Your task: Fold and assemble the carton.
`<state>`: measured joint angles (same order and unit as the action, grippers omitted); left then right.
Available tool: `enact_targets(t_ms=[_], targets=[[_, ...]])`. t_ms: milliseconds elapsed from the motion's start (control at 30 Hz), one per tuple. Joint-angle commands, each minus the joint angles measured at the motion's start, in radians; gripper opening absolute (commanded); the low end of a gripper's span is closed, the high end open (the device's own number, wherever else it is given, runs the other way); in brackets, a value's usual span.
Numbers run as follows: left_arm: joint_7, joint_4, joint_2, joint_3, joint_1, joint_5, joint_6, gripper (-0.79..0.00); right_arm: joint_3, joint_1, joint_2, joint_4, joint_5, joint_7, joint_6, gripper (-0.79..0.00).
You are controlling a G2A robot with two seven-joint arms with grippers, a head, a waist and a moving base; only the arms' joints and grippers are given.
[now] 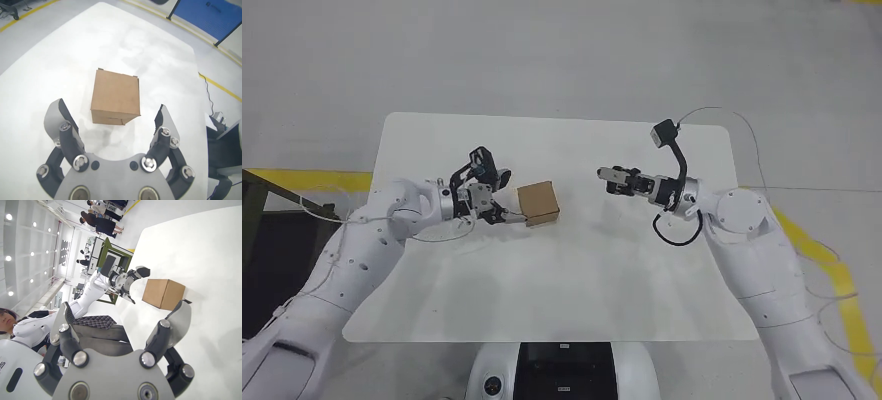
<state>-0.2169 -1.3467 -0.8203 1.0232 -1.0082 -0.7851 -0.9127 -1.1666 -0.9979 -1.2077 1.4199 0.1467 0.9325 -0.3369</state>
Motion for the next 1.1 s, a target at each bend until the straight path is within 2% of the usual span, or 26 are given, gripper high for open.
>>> enact_targets(t_ms=[0, 300, 433, 633, 867, 1067], targets=[[0.015, -0.026, 0.016, 0.065, -0.039, 0.047, 0.006, 0.000, -0.004, -0.005, 0.002, -0.001, -0.048, -0.037, -0.024, 0.000], [-0.018, -0.107, 0.066, 0.286, -0.174, 0.221, 0.036, 0.000, -0.029, -0.027, 0.015, -0.019, -0.305, -0.196, -0.077, 0.000], [-0.062, -0.143, 0.087, 0.394, -0.234, 0.275, 0.048, 0.000, -0.058, -0.054, 0.025, -0.009, -0.455, -0.291, -0.060, 0.000], [-0.148, -0.218, 0.109, 0.510, -0.316, 0.336, 0.061, 0.000, -0.114, -0.112, 0.039, 0.054, -0.584, -0.399, -0.029, 0.000], [-0.187, -0.262, 0.119, 0.601, -0.380, 0.386, 0.087, 0.000, -0.151, -0.169, 0.048, 0.137, -0.667, -0.467, 0.009, 0.000], [-0.190, -0.279, 0.120, 0.619, -0.399, 0.420, 0.072, 0.000, -0.150, -0.184, 0.047, 0.162, -0.696, -0.508, 0.025, 0.000]])
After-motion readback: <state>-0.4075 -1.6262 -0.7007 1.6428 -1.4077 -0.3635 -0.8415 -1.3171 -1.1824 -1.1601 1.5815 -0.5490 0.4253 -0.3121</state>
